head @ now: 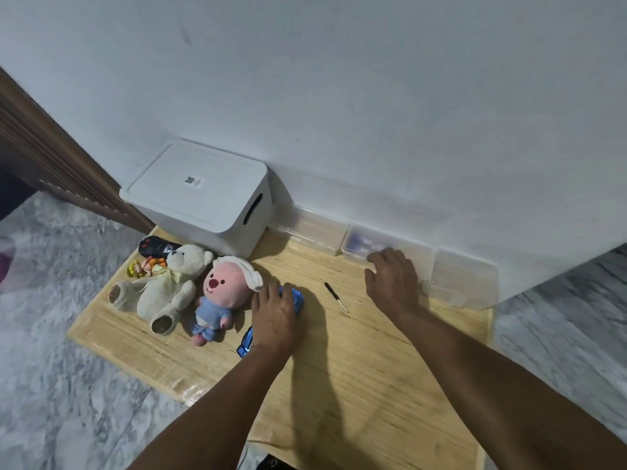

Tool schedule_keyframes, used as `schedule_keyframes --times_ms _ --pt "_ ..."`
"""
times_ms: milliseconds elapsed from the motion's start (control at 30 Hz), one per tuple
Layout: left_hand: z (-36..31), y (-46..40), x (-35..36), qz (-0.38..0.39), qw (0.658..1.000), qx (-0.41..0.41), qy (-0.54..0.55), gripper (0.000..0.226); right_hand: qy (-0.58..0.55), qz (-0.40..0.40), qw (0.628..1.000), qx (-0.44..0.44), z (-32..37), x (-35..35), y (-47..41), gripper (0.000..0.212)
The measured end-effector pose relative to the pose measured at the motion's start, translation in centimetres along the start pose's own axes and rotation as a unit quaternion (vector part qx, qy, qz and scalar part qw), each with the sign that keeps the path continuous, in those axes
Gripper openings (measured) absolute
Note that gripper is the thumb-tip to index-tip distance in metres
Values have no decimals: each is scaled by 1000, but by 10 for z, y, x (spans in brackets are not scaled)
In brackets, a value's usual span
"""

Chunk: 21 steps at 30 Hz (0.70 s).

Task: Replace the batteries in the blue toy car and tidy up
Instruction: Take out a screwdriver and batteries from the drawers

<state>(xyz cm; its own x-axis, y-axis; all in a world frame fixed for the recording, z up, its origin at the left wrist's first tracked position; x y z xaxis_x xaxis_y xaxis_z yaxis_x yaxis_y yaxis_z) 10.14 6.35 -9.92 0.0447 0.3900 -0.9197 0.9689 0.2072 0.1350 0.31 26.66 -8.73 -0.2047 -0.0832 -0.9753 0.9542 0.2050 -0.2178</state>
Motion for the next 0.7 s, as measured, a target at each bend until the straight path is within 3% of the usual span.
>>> schedule_keyframes --times_ms 167,233,333,400,433,467,533,600,700 --pt "-39 -17 -1 -1 993 102 57 37 96 44 994 25 -27 -1 -6 44" --pt "-61 -26 -6 -15 984 100 144 36 91 60 993 38 -35 -5 -6 42" --pt "-87 -47 -5 0 942 -24 335 40 -28 95 988 119 -42 -20 -2 23" --pt "-94 -64 4 25 872 -157 463 41 -139 131 953 236 -46 -25 4 18" --pt "-95 -72 9 27 819 -226 527 39 -225 158 907 318 -49 -23 8 21" --pt "-96 -77 13 27 752 -292 591 34 -320 182 838 402 -49 -19 12 23" --pt "-101 -83 20 45 635 -372 675 23 -478 212 673 522 -47 -10 20 25" --pt "-103 -90 27 64 602 -392 693 19 -565 222 548 575 -41 -3 22 22" --pt "-105 -98 35 68 590 -402 697 17 -625 196 447 609 -35 5 19 24"
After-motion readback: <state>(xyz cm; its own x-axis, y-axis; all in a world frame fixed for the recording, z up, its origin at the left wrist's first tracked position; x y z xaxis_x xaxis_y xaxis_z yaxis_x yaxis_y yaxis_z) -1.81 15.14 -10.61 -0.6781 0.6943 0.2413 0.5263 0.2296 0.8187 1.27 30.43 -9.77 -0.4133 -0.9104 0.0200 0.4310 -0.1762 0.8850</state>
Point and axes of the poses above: each hand's wrist, its own y-axis away from the middle knuckle, its own x-axis out of the palm, z = x × y, the point moved 4 cm from there along -y, towards the middle knuckle, and after that the axes turned 15 degrees about y, right-handed, at the moved point
